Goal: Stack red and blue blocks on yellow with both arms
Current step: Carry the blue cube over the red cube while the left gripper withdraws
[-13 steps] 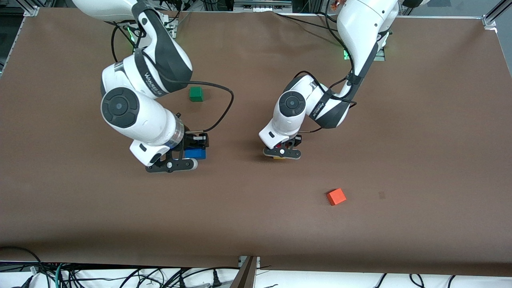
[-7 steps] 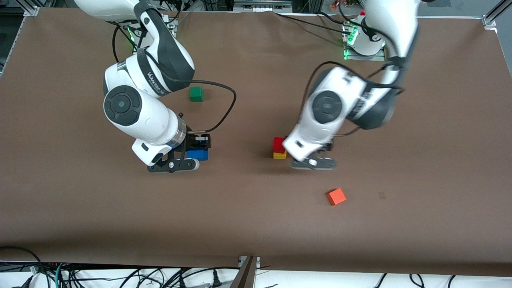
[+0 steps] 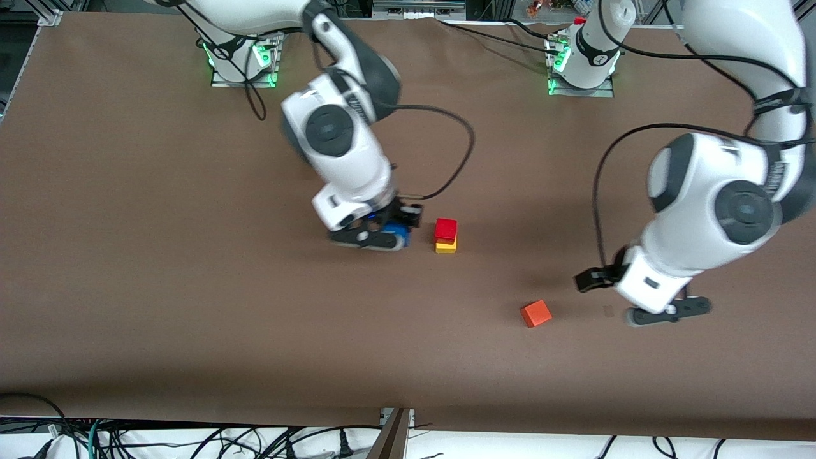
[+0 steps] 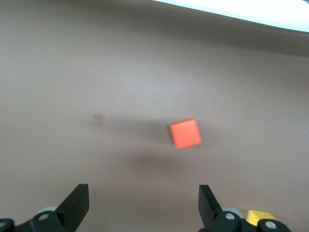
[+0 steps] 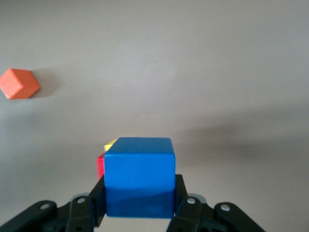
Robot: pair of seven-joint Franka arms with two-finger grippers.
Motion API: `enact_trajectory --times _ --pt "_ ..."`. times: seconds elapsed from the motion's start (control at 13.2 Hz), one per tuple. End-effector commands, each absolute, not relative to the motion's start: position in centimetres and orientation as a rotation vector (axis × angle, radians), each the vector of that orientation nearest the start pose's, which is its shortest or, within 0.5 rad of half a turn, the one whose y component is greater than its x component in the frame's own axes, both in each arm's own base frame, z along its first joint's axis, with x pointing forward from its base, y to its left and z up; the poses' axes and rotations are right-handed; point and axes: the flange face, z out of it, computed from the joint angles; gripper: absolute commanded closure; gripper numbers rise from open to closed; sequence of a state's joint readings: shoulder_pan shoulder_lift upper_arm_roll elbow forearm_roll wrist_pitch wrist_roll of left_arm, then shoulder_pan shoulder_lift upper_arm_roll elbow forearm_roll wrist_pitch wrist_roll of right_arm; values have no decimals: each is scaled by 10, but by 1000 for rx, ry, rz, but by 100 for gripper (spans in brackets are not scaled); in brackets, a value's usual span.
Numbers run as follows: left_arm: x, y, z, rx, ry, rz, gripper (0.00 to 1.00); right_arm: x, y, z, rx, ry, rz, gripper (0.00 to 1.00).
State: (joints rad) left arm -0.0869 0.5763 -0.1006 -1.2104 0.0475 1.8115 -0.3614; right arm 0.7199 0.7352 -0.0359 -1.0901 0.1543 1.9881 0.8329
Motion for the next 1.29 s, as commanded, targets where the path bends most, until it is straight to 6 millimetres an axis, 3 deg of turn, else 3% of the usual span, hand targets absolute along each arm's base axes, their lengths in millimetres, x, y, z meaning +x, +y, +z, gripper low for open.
enact_trajectory --times 0.0,0.15,0.38,0.46,0.61,0.76,0.99,1.14,1.21 --pt "712 -57 463 -3122 -202 8 0 568 542 373 -2917 312 -133 52" --pt "705 -21 488 -3122 -112 -5 0 553 564 364 -2901 339 -169 52" --pt "684 36 524 -3131 9 37 0 541 580 355 -2897 305 -183 51" --pt "672 41 543 -3125 3 43 0 535 587 348 -2900 283 -193 51" --pt "639 28 587 -3110 11 55 0 528 592 335 -2949 231 -225 51" --pt "619 32 579 -3107 13 121 0 527 592 329 -2965 217 -228 50" --pt "604 26 571 -3118 15 124 0 530 591 315 -2970 225 -227 49" --pt "608 44 556 -3173 -43 154 0 529 593 305 -2977 210 -247 49" --pt "609 41 556 -3174 -37 154 0 529 594 305 -2970 208 -256 49"
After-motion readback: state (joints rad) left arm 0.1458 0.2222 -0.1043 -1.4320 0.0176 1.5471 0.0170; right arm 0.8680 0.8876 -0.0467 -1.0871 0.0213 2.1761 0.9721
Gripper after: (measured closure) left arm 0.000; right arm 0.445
